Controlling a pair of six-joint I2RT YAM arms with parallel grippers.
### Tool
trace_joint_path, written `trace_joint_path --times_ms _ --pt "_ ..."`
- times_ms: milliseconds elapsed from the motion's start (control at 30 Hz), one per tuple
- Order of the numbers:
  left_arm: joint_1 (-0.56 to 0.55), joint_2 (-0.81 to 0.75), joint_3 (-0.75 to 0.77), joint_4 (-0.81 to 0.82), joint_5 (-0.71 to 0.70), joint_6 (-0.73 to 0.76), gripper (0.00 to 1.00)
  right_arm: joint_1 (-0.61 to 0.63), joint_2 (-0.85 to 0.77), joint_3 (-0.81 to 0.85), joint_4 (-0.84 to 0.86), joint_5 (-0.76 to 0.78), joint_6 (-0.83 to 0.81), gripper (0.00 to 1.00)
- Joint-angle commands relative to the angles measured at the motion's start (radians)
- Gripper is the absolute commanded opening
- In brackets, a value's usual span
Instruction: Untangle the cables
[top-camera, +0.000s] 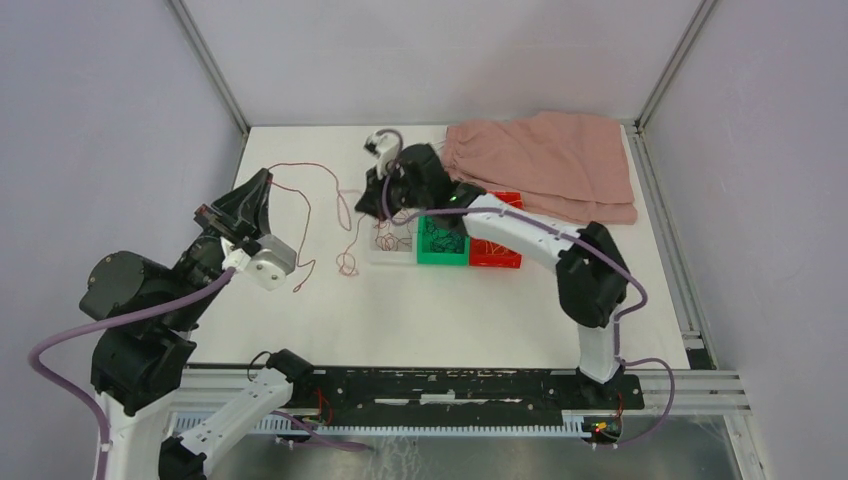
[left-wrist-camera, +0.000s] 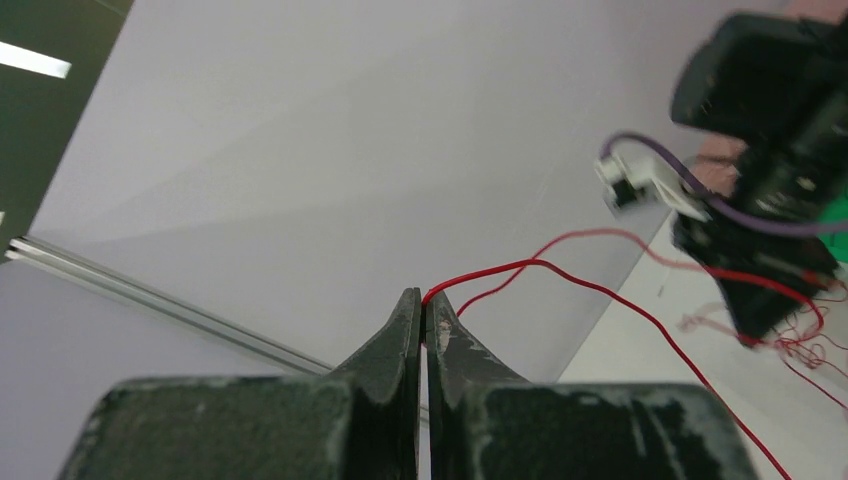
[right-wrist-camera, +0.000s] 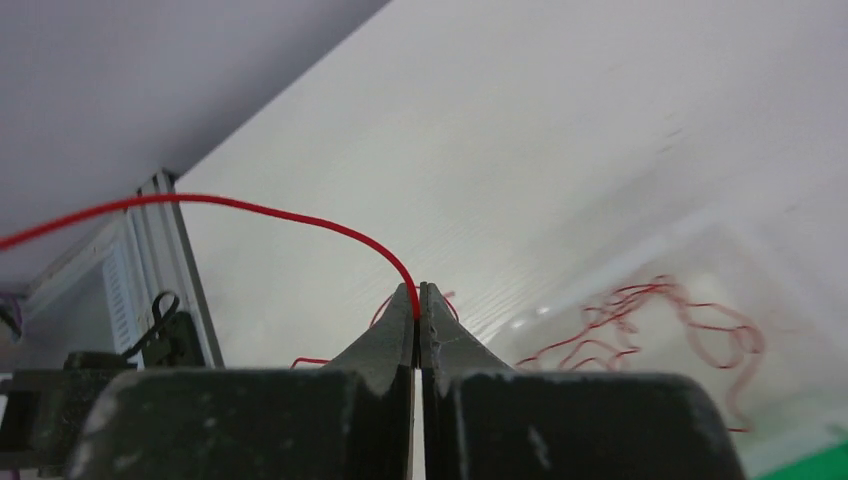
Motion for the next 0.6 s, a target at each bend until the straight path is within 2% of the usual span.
trace_joint_path --times_ms 0,333,567 --pt "0.004 0.007 -0.033 0.042 0.039 -0.136 0.03 -0.107 -0.138 0.089 -0.061 0.001 -0.023 0.00" --pt "0.003 0.090 -0.109 0.140 0.133 -0.309 0.03 -0.222 -0.084 0.197 -0.130 -0.010 -0.031 0.00" --pt "0.004 0.130 -0.151 0.197 0.155 -0.330 0.03 -0.270 -0.034 0.277 -0.160 -0.044 -0.005 0.00"
